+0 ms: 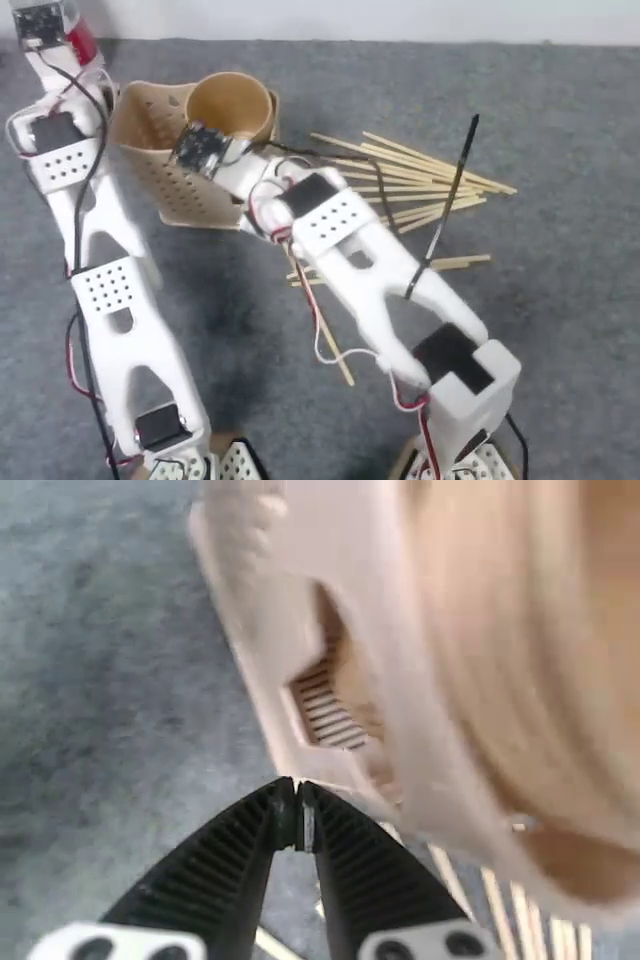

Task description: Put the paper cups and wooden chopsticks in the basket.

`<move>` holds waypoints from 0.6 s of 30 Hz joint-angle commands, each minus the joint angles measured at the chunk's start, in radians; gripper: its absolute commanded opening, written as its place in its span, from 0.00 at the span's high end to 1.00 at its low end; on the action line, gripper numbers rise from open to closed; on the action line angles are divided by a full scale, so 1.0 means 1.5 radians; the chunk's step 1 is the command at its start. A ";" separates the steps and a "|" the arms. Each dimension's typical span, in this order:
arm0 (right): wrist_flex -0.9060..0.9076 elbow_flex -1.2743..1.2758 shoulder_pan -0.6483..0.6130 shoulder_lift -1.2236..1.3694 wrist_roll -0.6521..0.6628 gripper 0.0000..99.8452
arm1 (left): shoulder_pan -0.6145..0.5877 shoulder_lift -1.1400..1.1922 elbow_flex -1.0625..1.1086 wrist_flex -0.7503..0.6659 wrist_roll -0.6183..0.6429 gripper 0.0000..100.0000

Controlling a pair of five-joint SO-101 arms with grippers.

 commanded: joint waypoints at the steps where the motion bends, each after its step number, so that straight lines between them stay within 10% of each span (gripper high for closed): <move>1: -0.008 -0.061 0.042 0.002 0.009 0.99 | -0.035 -0.014 -0.033 0.050 -0.058 0.60; 18: -0.012 -0.123 0.083 0.070 0.010 0.99 | 0.014 -0.016 -0.036 0.242 -0.101 0.60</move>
